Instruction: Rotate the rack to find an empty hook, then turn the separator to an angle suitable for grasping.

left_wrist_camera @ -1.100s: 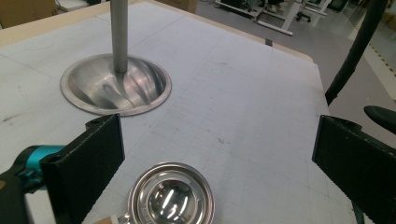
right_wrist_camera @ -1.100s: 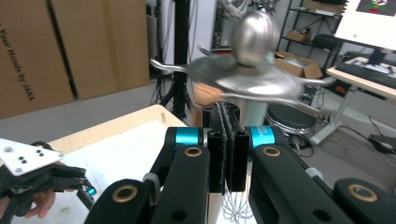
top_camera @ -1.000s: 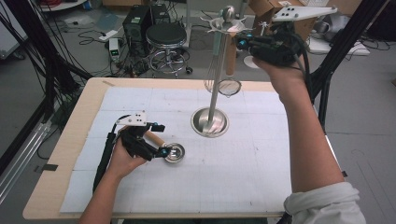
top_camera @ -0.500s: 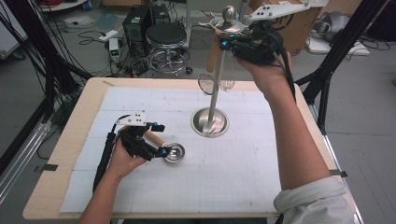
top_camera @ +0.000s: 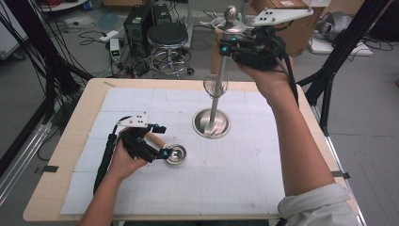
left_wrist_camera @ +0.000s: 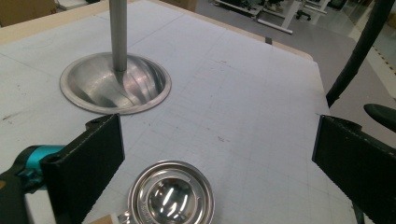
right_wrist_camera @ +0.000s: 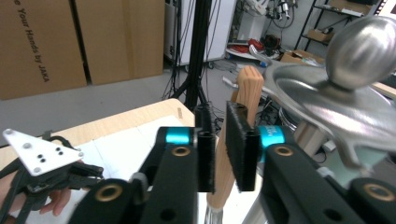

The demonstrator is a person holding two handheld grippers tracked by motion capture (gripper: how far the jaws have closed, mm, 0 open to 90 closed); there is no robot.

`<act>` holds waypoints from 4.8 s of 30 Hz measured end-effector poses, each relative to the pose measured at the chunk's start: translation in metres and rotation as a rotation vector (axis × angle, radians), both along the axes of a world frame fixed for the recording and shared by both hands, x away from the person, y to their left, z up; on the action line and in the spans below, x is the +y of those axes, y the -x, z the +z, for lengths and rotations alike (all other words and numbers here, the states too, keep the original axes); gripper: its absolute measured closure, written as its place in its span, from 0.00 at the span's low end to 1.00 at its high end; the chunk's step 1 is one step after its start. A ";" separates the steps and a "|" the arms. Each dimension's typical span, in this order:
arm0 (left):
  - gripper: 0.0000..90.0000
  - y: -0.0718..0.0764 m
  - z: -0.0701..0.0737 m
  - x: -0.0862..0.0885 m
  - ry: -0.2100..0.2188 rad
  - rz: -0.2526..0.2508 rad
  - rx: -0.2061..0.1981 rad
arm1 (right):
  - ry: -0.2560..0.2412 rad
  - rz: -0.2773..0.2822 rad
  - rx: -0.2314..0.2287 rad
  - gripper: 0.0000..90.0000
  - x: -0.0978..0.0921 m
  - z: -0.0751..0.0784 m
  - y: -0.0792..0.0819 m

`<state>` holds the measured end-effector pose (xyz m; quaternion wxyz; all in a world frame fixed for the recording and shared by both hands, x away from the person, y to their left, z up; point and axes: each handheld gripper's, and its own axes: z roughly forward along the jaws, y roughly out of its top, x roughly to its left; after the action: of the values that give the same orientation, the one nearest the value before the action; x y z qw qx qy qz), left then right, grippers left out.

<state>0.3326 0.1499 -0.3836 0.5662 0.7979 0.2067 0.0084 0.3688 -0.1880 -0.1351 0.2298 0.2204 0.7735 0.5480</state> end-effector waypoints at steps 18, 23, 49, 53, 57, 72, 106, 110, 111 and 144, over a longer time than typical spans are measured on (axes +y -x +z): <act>0.03 0.003 0.002 -0.002 -0.015 -0.002 -0.006 | -0.038 0.081 0.072 0.64 -0.045 -0.072 0.040; 0.03 0.004 0.004 -0.001 -0.016 -0.005 0.001 | -0.038 0.067 0.133 0.57 -0.058 -0.108 0.042; 0.03 0.007 0.008 -0.004 -0.046 -0.019 0.008 | -0.014 0.082 0.338 0.40 -0.067 -0.233 0.065; 0.03 0.007 0.008 -0.004 -0.044 -0.019 0.006 | 0.010 0.059 0.343 0.38 -0.067 -0.241 0.068; 0.03 0.006 0.007 -0.003 -0.036 -0.016 0.010 | 0.028 0.053 0.330 0.37 -0.067 -0.245 0.070; 0.03 0.005 0.004 -0.004 -0.029 -0.021 0.016 | 0.015 0.037 0.356 0.37 -0.068 -0.253 0.066; 0.03 0.004 0.001 -0.004 -0.021 -0.020 0.019 | -0.014 0.025 0.346 0.36 -0.078 -0.252 0.068; 0.03 0.003 0.000 -0.005 -0.026 -0.021 0.018 | -0.019 0.021 0.346 0.36 -0.080 -0.251 0.068; 0.03 0.003 0.000 -0.005 -0.027 -0.021 0.018 | -0.019 0.021 0.342 0.36 -0.080 -0.251 0.068; 0.03 -0.006 -0.006 0.009 -0.067 0.061 0.044 | -0.010 0.030 0.350 0.36 -0.074 -0.254 0.064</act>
<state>0.3381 0.1589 -0.3897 0.5339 0.8098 0.2428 0.0149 0.3053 -0.2621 -0.3888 0.0823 0.3020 0.8022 0.5084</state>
